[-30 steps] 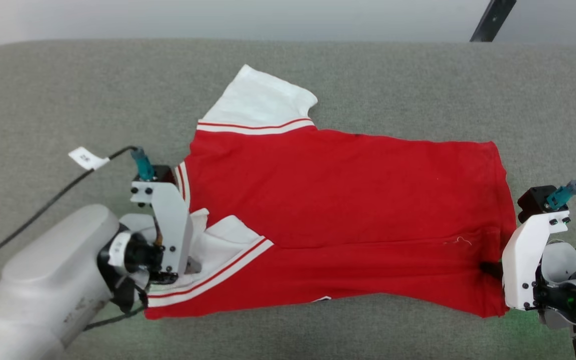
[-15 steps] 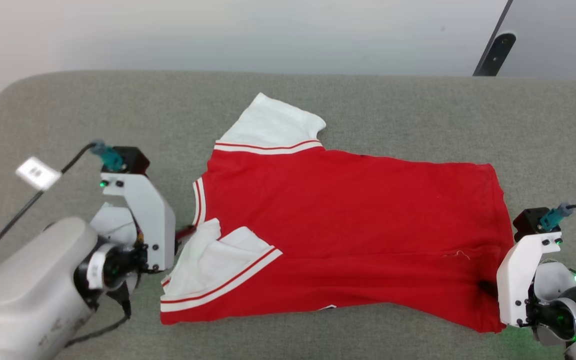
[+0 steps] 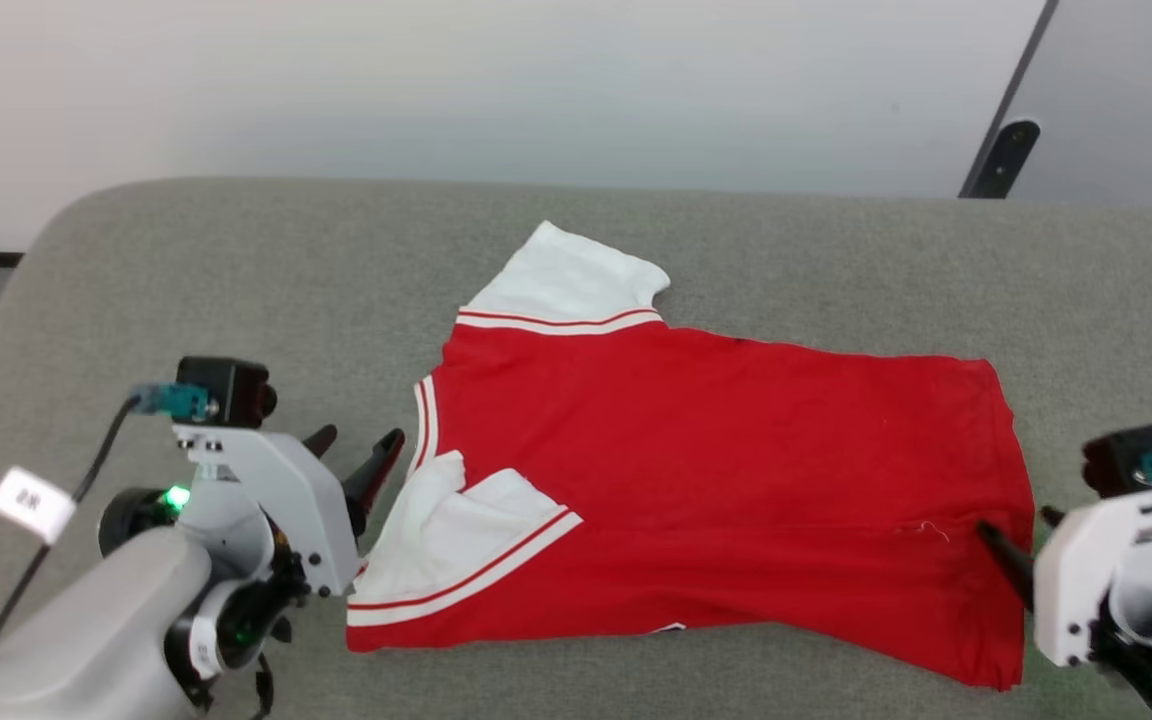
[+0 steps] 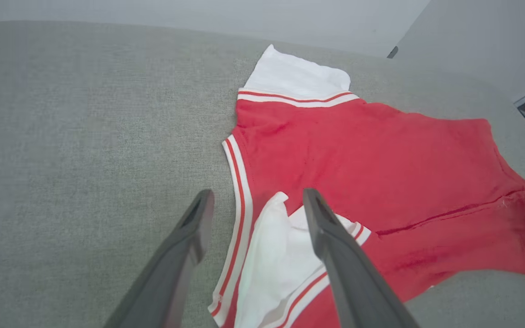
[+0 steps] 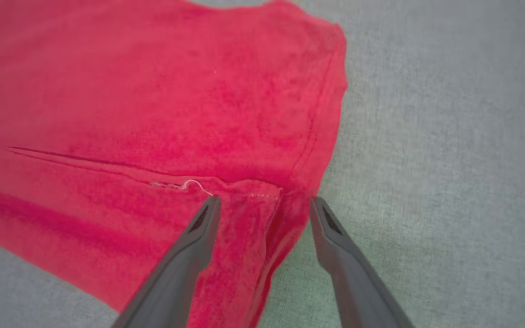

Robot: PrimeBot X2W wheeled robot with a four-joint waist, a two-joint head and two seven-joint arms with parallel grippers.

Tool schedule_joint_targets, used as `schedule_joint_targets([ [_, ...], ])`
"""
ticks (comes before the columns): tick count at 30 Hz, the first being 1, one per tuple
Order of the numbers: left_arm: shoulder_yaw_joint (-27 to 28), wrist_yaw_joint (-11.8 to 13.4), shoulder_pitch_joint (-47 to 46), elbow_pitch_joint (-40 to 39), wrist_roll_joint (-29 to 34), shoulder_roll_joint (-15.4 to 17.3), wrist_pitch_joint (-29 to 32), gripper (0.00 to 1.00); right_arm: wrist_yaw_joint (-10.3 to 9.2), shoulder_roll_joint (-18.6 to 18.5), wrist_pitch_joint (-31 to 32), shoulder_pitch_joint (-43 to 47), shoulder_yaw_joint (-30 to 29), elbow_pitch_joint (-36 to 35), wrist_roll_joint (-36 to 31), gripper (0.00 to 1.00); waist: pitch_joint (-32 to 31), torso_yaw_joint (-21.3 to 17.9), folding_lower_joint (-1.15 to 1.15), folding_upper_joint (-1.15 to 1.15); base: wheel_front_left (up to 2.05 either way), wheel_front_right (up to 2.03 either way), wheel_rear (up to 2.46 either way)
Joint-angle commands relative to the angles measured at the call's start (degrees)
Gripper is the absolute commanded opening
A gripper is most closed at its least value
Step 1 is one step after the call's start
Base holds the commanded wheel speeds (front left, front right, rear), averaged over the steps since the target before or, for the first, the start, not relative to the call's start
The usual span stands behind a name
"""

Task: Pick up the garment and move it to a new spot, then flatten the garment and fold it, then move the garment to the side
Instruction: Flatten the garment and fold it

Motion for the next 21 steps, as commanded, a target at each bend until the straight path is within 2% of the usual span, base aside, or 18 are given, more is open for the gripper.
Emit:
schedule_joint_targets([
  [1, 0.46, -0.63, 1.26, -0.25, 0.50, -0.18, -1.84, 1.00, -0.09, -1.29, -3.29, 1.82, 0.05, -1.50, -0.97, 1.00, -0.93, 0.78, 0.00, 0.00, 0.00, 0.00, 0.00],
  [5, 0.68, -1.51, 1.31, -0.15, 2.03, 0.02, -5.15, 1.00, -0.09, -2.33, -11.84, 5.68, -2.37, -4.76, -3.86, 1.00, -1.40, 0.97, 0.00, 0.00, 0.00, 0.00, 0.00],
  [8, 1.12, -2.04, -0.80, -0.10, 3.27, 0.04, -6.45, 1.00, -0.09, -1.76, -18.87, 8.32, -4.98, -7.64, -7.54, 1.00, -0.91, 0.43, 0.00, 0.00, 0.00, 0.00, 0.00],
  [11, 1.52, -2.85, -3.50, 0.67, 4.29, -0.35, -6.73, 1.00, -0.09, 0.32, -25.93, 10.91, -7.67, -11.44, -11.81, 1.00, 0.28, -0.68, 0.00, 0.00, 0.00, 0.00, 0.00],
  [16, 2.22, -5.02, -10.26, 3.16, 5.58, -0.26, -4.78, 1.00, -0.09, 6.09, -36.68, 14.84, -9.69, -17.65, -18.92, 1.00, 3.76, -4.72, 0.00, 0.00, 0.00, 0.00, 0.00],
  [17, 2.22, -5.02, -10.26, 3.16, 5.58, -0.26, -4.78, 1.00, -0.09, 6.09, -36.68, 14.84, -9.69, -17.65, -18.92, 1.00, 3.76, -4.72, 0.00, 0.00, 0.00, 0.00, 0.00],
  [21, 2.01, -6.91, -16.10, 5.67, 6.79, 1.55, -0.93, 1.00, -0.09, 10.91, -40.43, 16.42, -8.96, -22.30, -23.31, 1.00, 7.70, -9.37, 0.00, 0.00, 0.00, 0.00, 0.00],
])
